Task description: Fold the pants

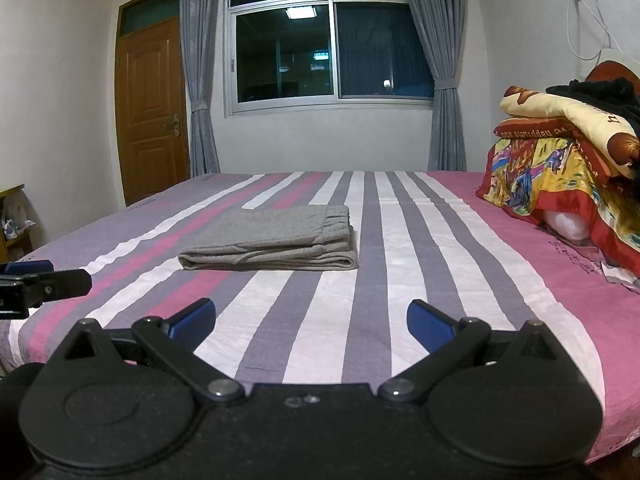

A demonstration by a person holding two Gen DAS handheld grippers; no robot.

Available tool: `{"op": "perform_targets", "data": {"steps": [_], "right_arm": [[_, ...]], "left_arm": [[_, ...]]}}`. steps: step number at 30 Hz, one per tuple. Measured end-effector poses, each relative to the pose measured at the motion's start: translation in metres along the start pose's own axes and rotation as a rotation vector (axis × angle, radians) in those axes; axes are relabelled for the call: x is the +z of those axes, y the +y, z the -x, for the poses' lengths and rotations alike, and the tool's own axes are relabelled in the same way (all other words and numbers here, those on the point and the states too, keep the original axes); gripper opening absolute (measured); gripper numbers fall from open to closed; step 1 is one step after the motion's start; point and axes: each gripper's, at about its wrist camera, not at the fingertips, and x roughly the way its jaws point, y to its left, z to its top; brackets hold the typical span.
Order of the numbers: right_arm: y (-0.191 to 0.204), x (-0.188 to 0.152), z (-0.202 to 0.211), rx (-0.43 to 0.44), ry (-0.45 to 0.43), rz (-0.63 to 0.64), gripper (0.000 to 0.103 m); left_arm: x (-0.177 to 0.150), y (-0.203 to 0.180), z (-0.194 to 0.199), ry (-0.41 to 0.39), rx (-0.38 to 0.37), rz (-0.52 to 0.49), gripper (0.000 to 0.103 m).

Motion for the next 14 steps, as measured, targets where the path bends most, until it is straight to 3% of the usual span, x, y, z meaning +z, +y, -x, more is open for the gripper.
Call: {"op": "perform_targets", "data": {"steps": [14], "right_arm": [[-0.0047, -0.0004, -0.0015, 0.003, 0.001, 0.003, 0.102]], "left_arm": [[0.0018, -0.0009, 0.0058, -0.05, 0.016, -0.022, 0.101]]}}
